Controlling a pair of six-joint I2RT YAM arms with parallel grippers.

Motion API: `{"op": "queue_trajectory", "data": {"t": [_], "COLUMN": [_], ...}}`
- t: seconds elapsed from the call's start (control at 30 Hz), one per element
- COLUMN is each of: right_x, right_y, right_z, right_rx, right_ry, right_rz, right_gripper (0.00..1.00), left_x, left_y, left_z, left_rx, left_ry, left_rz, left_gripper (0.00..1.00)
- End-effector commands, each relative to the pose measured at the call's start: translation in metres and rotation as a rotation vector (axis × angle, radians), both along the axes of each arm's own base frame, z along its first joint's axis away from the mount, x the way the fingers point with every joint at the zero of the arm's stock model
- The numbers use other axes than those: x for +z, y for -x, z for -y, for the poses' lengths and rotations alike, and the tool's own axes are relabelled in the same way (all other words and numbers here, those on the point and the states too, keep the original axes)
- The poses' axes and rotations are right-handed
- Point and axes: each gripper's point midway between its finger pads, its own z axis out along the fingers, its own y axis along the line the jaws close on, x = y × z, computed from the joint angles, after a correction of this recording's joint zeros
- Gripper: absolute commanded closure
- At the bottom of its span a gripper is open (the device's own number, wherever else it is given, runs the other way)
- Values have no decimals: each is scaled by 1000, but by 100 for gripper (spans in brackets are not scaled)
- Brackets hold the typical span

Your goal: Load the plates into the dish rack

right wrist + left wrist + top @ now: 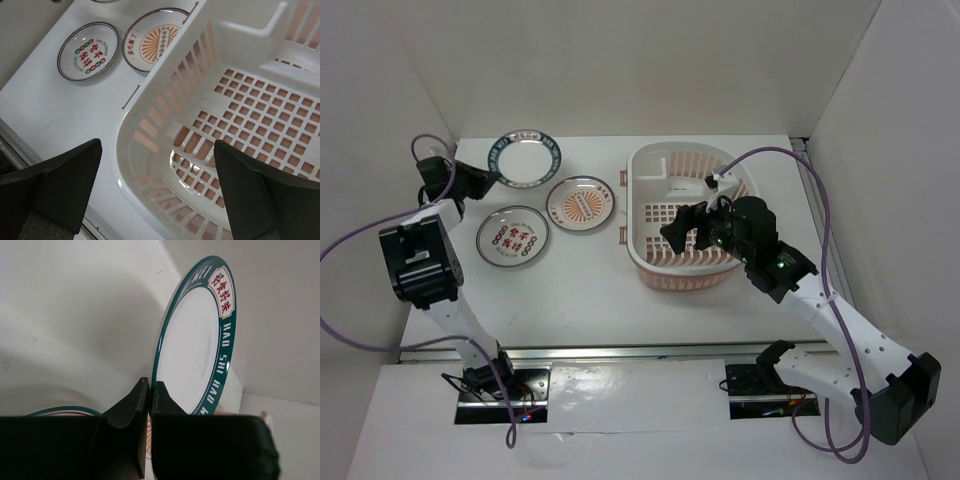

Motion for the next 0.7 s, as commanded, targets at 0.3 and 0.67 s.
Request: {"op": "queue_trajectory", "data": {"t": [0.3,0.67], "right_x": [105,149], "right_y": [-17,-50], "right_z": [-36,-43], "right_rx": [280,400], "right_ry": [-204,-208], "right_rz": [281,370], "right_gripper": [0,0], "left_x": [234,264], "left_y": [107,219], "left_z": [64,204], "left_rx": [-141,-605], "left_ry": [-279,-322], "left_rz": [461,713], "left_gripper": [100,100]}}
